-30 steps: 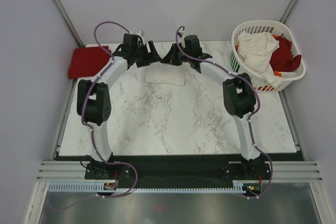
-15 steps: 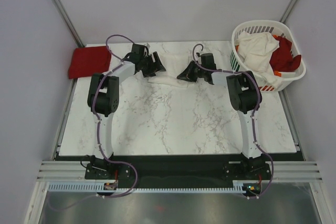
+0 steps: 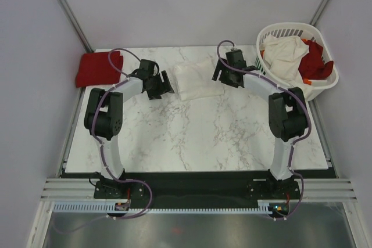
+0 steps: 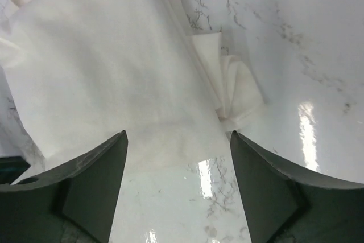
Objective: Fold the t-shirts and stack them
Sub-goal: Fold the tshirt, then neatly place the folded tshirt to the corner
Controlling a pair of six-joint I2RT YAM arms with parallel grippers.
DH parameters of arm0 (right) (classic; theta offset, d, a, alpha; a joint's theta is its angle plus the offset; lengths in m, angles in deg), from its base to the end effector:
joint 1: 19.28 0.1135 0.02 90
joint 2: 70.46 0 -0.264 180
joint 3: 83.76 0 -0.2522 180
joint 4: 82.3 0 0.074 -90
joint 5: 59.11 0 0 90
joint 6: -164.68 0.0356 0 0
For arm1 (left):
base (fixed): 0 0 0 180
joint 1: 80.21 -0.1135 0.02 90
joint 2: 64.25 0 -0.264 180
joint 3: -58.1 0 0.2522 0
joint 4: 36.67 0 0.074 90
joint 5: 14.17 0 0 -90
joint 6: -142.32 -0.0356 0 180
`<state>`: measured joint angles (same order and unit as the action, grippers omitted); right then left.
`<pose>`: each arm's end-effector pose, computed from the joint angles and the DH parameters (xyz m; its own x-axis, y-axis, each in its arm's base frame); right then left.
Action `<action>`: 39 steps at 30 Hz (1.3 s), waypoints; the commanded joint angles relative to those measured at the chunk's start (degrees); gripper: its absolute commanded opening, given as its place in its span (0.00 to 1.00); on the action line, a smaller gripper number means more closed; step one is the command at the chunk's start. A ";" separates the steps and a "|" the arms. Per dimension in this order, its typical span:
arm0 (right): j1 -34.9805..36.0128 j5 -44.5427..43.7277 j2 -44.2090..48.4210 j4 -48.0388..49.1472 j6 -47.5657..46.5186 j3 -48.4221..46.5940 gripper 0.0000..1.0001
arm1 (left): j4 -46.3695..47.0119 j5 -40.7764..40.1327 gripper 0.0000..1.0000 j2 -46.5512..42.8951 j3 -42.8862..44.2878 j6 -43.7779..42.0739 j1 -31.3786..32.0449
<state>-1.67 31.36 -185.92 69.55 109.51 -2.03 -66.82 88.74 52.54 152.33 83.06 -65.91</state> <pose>0.4302 0.1369 0.1994 -0.7324 0.3667 -0.5736 0.1344 0.9038 0.4062 0.4222 -0.1158 0.1659 -0.8527 -0.2968 -0.4299 -0.0744 0.8835 -0.4624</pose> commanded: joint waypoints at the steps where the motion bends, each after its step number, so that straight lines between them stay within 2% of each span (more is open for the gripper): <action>1: 5.50 -16.29 7.43 -9.77 -7.84 -4.43 0.83 | -2.78 -2.97 0.80 -9.19 -5.21 -1.03 0.11; 4: 7.53 -12.43 9.19 -10.22 -7.15 -4.17 0.86 | -2.78 -2.97 0.80 -10.79 -6.20 -1.03 0.02; 10: 10.17 -8.73 11.65 -9.52 -8.02 0.65 0.86 | -2.78 -2.97 0.80 -7.55 -6.56 -1.03 0.89; 18: 11.49 -8.38 21.33 -6.26 -9.69 16.91 0.86 | -2.78 -2.97 0.80 3.70 -2.78 -1.03 1.95; 23: 11.57 -7.76 26.68 -6.35 -10.04 22.10 0.86 | -2.78 -2.97 0.80 5.02 -5.31 -1.03 1.95; 24: 11.49 -7.94 27.30 -6.35 -10.22 22.37 0.86 | 33.42 10.60 0.79 5.20 -5.93 20.46 1.95; 25: 11.57 -8.11 28.26 -6.44 -10.65 22.63 0.86 | 35.17 11.34 0.94 6.16 -5.94 21.28 1.95; 28: 11.49 -7.77 28.80 -6.70 -10.92 22.90 0.86 | 42.71 15.91 0.94 8.62 -5.93 24.44 1.78; 30: 11.57 -7.42 28.54 -6.61 -10.92 22.81 0.87 | 44.59 17.15 0.95 9.68 -5.59 26.12 1.87; 35: 11.57 -7.59 28.62 -6.79 -11.18 22.55 0.86 | 44.16 14.52 0.93 9.95 -7.07 27.09 1.17; 39: 11.49 -7.24 28.27 -6.79 -11.01 22.37 0.87 | 41.44 13.20 0.87 9.16 -8.13 25.69 0.37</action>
<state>9.65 23.54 -158.55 62.20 99.26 20.68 -24.72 102.11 61.59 145.75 107.70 -64.99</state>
